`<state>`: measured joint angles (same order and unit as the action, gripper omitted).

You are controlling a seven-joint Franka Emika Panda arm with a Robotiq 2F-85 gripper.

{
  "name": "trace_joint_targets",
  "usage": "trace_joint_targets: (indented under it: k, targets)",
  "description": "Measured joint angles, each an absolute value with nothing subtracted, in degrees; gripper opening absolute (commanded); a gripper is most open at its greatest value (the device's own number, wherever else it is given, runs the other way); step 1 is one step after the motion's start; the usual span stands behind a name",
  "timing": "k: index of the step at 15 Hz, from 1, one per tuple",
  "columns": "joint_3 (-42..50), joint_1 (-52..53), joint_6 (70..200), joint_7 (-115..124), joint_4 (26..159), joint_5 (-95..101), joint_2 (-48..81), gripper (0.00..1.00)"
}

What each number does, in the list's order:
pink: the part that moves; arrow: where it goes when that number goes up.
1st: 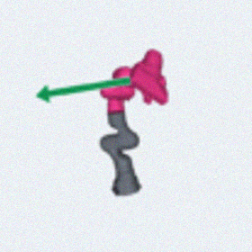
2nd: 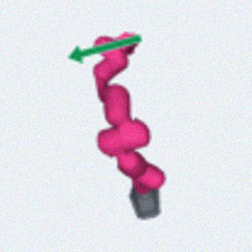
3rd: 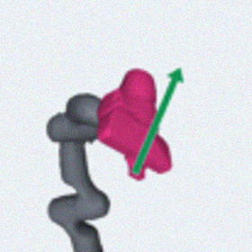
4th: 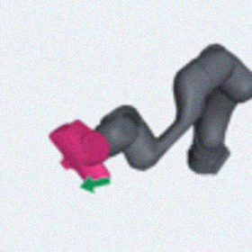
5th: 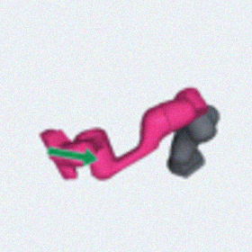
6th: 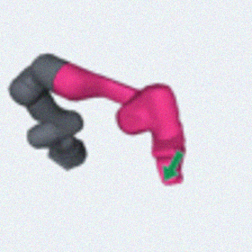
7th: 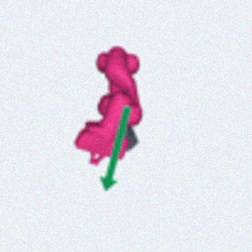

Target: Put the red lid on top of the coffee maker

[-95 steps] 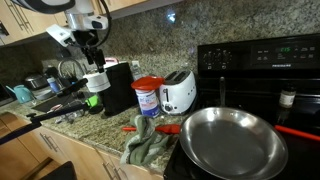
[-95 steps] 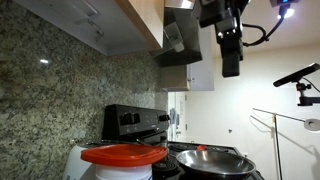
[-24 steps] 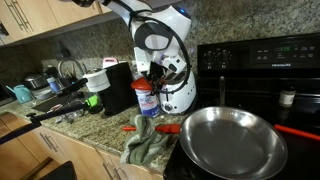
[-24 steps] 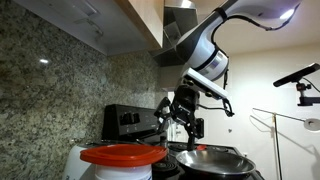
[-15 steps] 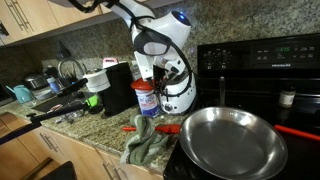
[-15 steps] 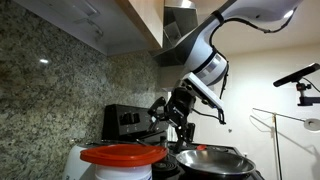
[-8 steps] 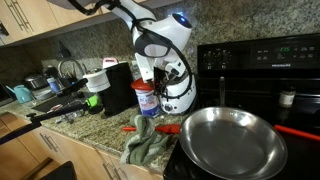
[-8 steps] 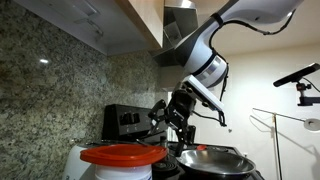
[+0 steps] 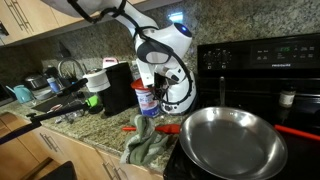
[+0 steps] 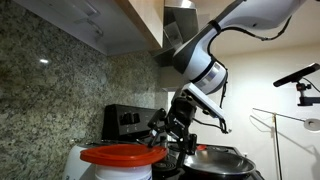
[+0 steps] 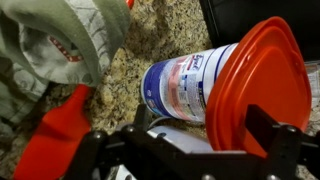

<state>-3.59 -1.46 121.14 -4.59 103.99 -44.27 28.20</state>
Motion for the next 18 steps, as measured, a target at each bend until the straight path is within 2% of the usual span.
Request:
trace_joint_targets:
  k: [6,8,13,18]
  targets:
    - [-4.73,-1.49,122.68,-10.26,104.0,-45.77,28.58,1.0]
    - [-5.36,-1.41,123.96,-11.95,104.01,-45.97,28.98,0.72]
    - [-6.39,-1.2,124.94,-14.85,103.53,-46.55,29.26,0.34]
    - [-7.08,-0.9,125.65,-16.88,103.46,-46.55,29.26,0.01]
